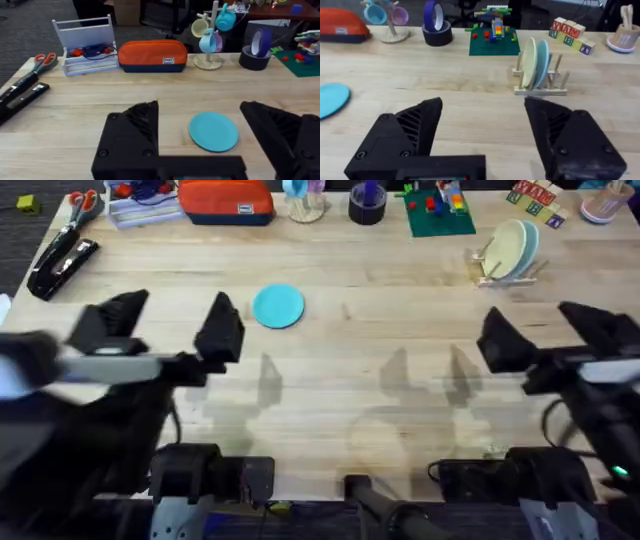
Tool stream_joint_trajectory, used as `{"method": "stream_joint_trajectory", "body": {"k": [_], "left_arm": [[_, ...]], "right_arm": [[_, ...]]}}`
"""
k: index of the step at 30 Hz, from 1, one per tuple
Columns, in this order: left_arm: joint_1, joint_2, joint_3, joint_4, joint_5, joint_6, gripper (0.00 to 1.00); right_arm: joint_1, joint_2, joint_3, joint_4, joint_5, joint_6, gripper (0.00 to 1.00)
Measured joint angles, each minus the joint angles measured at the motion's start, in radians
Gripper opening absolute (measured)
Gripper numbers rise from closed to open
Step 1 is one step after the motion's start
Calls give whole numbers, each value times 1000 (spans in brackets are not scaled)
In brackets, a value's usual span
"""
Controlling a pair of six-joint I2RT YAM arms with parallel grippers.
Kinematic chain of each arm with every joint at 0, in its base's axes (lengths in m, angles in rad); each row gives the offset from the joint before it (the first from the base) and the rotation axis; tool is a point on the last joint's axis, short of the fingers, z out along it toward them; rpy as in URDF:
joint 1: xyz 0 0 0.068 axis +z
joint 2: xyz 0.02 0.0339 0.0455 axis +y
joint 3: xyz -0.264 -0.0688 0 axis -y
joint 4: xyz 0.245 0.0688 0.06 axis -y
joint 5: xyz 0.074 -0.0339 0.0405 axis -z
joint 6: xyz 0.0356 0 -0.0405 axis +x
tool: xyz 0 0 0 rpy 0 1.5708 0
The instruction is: Pick up the plates from the table one by one and place each into a slot on the dish rack.
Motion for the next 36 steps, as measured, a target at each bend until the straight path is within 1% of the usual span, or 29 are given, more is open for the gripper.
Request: {"method": "stream_joint_trajectory", "body": {"k": [2,5,9,12,24,25,30,33,36], "left_arm": [[0,13,85,-81,0,1,994],[0,69,214,-201,0,3,994],[0,189,373,-341,0,3,993],[0,295,488,-430,0,3,993],[0,751,975,-755,0,6,993],[0,845,1071,-817,0,6,993],[0,993,1203,-938,0,7,993],[0,1074,1259,-1008,0,6,994],[0,1141,1289,-1058,0,6,994]], "right_arm": [[0,3,66,-72,0,0,992],[0,40,165,-184,1,0,992],[-2,129,287,-316,2,-8,992],[-2,217,381,-377,4,-16,992],[-2,659,811,-609,5,-23,992],[-2,753,912,-667,5,-23,992],[-2,888,1053,-773,5,-23,992],[-2,948,1106,-818,5,-23,992],[-2,997,1136,-855,5,-23,992]]}}
